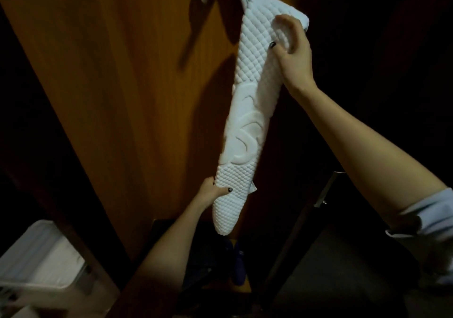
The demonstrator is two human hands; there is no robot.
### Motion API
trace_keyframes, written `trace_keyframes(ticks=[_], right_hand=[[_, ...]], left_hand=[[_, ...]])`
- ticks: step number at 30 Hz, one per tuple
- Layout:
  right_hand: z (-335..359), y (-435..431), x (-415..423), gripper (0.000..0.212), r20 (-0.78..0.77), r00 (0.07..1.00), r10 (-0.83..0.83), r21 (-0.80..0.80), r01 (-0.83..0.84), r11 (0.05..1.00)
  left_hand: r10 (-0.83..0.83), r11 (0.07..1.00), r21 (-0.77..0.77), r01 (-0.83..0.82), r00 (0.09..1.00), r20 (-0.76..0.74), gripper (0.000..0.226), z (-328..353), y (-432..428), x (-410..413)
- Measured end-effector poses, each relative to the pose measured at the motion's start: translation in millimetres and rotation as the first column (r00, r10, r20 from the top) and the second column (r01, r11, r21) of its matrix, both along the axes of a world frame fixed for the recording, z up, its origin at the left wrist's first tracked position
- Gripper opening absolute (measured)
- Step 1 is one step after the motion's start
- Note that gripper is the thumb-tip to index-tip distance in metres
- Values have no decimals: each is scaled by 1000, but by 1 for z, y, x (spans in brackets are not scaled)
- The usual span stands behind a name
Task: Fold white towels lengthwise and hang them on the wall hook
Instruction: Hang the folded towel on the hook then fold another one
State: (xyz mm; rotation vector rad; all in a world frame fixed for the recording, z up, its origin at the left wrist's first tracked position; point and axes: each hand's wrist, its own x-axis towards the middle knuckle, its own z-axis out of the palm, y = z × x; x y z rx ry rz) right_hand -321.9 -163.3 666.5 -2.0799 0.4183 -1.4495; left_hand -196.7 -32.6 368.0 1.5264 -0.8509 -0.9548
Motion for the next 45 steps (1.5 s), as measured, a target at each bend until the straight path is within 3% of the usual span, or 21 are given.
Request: trace_keyframes(ticks=[7, 10, 13, 17, 23, 28, 31, 33, 36, 39, 42, 45], right_hand=[[16, -16, -17, 43, 167, 973, -159, 123, 140, 983], [11, -26, -27, 43, 191, 955, -227, 175, 195, 965], [-2, -32, -35, 44, 199, 936, -291, 236, 242, 941], [-17, -40, -41, 46, 200, 915, -352, 337, 273, 901], [-17, -55, -41, 55, 262, 871, -416, 485, 254, 837], [-21, -58, -35, 46, 257, 888, -381, 438, 244, 865], [-24, -57, -30, 47, 233, 913, -334, 387, 228, 893], [-26, -57, -27, 52, 191, 940, -283, 349, 204, 915], [-33, -60, -25, 61, 92, 966, -241, 269, 209, 940], [-42, -59, -20, 65, 57, 977, -203, 273, 181, 945], [-51, -56, -14, 58, 15, 981, -193, 242, 184, 953], [-60, -54, -7, 52, -9, 985, -172, 194, 170, 966]], left_hand=[[29, 996, 84, -25, 999, -37, 22, -41, 43, 28], [188, 980, 81, -180, 977, -104, 9, -46, 62, 47], [374, 926, 31, -376, 904, -208, 15, -43, 71, 66], [496, 856, -39, -516, 839, -226, 19, -23, 78, 93], [248, 968, 21, -252, 931, -267, 19, -5, 103, 132], [359, 871, -95, -482, 757, -547, 23, 2, 99, 121], [520, 790, -87, -607, 738, -431, 17, 18, 92, 114], [538, 787, -116, -606, 766, -354, 21, 33, 91, 118], [386, 846, -243, -475, 859, -335, 29, 58, 90, 125], [342, 829, -343, -442, 886, -313, 32, 77, 81, 119], [345, 814, -356, -458, 876, -338, 29, 91, 69, 109], [195, 886, -356, -298, 935, -298, 32, 107, 62, 101]])
